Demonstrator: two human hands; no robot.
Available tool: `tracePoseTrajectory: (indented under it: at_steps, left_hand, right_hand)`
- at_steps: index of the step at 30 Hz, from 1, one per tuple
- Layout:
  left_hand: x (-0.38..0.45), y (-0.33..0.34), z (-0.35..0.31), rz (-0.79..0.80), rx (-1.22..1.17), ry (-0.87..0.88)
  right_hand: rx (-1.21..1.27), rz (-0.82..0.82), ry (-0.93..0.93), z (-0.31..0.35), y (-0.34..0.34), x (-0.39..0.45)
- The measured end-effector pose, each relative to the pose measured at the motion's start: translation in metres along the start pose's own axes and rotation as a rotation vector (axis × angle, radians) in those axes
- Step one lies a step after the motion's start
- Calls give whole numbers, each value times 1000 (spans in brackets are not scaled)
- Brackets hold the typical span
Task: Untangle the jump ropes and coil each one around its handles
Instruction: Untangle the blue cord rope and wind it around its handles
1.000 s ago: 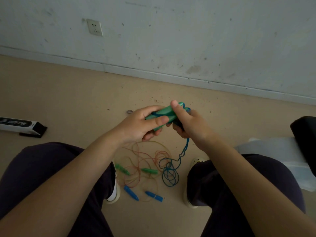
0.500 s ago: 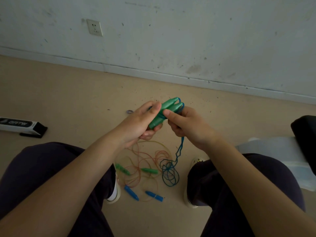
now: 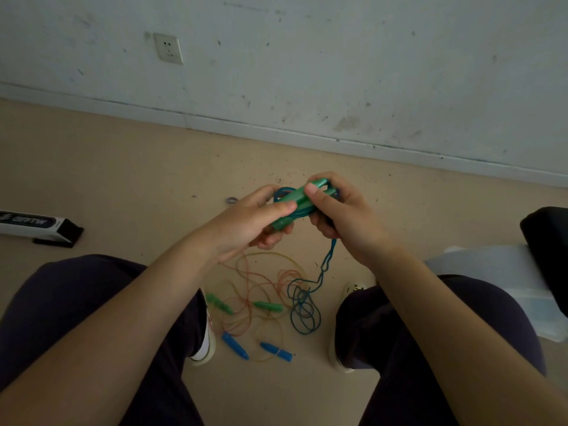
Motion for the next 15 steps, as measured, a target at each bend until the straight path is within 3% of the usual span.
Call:
tracePoseTrajectory:
  at_steps: [4,15]
  left_hand:
    - [3,-12,2,-170,106,41]
    - [0,-2,-4,-28,108,162]
  right_hand:
    - [-67,-93,-41,2,-1,1]
    - [-67,-11,25,-6,12,2]
Point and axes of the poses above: each hand's wrist, its own x-axis towards the middle knuckle, its own y-axis out of the palm, z = x × y, the point moved 6 cm from there along x, towards the middle knuckle, and after that the axes turned 11 degrees about y, right-handed, at the moved point
